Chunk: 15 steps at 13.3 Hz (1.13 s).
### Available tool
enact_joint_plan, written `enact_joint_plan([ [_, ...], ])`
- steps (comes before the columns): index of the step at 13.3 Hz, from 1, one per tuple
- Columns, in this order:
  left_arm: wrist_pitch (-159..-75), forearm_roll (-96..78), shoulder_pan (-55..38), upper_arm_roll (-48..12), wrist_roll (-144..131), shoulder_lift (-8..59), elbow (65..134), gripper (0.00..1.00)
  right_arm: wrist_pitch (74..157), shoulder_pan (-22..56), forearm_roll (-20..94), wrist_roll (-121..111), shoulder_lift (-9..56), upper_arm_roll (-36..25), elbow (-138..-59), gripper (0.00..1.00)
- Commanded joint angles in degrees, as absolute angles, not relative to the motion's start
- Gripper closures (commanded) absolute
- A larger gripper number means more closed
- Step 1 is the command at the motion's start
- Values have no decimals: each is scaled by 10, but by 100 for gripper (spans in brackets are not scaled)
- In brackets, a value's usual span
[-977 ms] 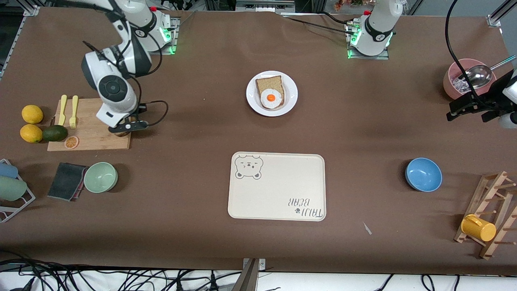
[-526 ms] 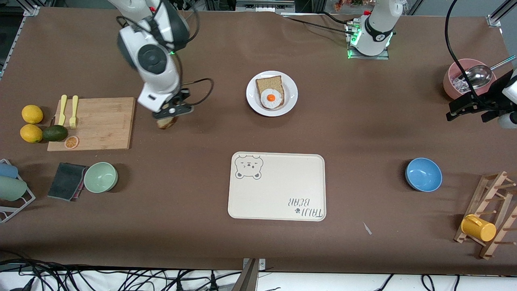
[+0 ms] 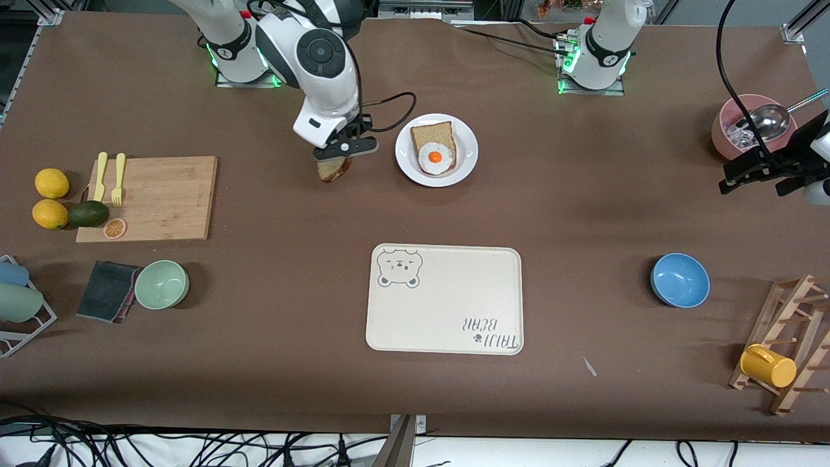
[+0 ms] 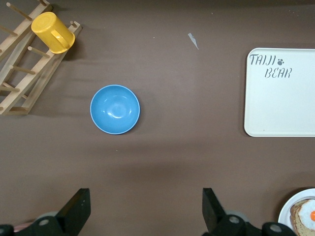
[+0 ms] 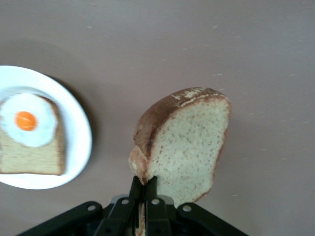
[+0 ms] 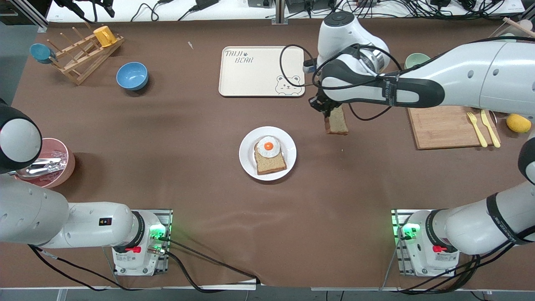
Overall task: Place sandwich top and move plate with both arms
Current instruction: 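Carry the bread slice with the right gripper over the white plate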
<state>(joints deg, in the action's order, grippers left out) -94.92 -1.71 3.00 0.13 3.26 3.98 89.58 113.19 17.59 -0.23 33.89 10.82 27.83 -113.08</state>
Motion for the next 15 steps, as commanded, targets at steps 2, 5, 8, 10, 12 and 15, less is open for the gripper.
enact_joint_plan([
  [2,-946,-24,31,-2,31,40,889,0,1135,204,6,426,180,301,-1043,100],
  [5,-946,-25,27,-3,30,42,889,0,1133,266,11,530,249,300,-962,100],
  [8,-946,-25,30,-3,30,42,889,0,1136,285,18,551,270,304,-956,100],
  [10,-946,-25,30,-3,30,43,889,0,1170,281,17,553,296,315,-951,100],
  [12,-947,-24,31,-3,30,43,889,0,1191,281,18,547,312,316,-951,100],
  [15,-947,-24,31,-3,30,47,889,0,1210,284,16,544,329,317,-947,100],
])
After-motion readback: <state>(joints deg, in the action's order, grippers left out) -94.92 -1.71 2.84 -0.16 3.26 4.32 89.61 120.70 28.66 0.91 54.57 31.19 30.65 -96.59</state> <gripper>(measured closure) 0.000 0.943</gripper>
